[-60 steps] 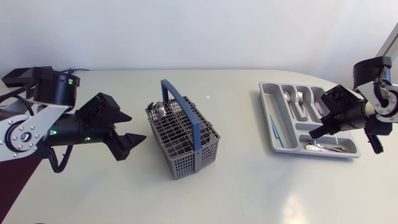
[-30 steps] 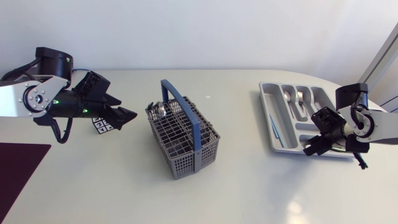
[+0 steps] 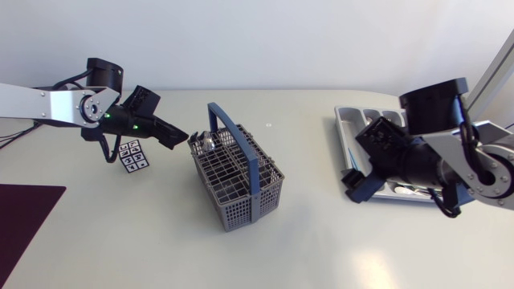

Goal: Transfer all utensils from the basket to the drawer tray.

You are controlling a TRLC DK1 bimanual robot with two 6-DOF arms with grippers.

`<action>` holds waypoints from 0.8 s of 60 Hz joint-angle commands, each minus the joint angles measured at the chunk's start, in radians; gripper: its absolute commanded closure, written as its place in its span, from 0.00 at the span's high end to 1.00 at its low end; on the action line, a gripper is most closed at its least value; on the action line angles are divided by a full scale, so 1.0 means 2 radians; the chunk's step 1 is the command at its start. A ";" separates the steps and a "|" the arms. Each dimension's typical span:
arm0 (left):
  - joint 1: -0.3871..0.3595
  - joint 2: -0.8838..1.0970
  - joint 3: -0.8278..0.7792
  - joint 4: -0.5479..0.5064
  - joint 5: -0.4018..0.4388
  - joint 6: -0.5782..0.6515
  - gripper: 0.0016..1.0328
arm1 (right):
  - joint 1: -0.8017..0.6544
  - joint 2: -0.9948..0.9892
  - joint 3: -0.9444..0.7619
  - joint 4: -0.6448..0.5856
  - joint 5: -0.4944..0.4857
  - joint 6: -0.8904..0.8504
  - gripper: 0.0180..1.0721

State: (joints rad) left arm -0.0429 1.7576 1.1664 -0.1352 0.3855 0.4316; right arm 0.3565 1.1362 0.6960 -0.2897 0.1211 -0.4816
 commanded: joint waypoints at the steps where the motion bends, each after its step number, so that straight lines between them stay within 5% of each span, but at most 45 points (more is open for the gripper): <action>1: 0.007 0.036 0.033 0.005 0.004 -0.019 0.92 | 0.051 0.009 0.003 -0.011 -0.011 0.041 0.84; 15: 0.010 0.098 0.086 -0.021 0.041 -0.023 0.92 | 0.122 0.099 0.044 -0.001 -0.058 0.090 0.57; 48: 0.024 0.080 0.042 -0.086 0.139 0.063 0.90 | 0.105 0.243 0.149 0.054 -0.057 0.119 0.57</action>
State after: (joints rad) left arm 0.0051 1.9415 1.3071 -0.2691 0.6292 0.5068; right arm 0.5991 1.5795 0.9154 -0.2203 0.0036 -0.2687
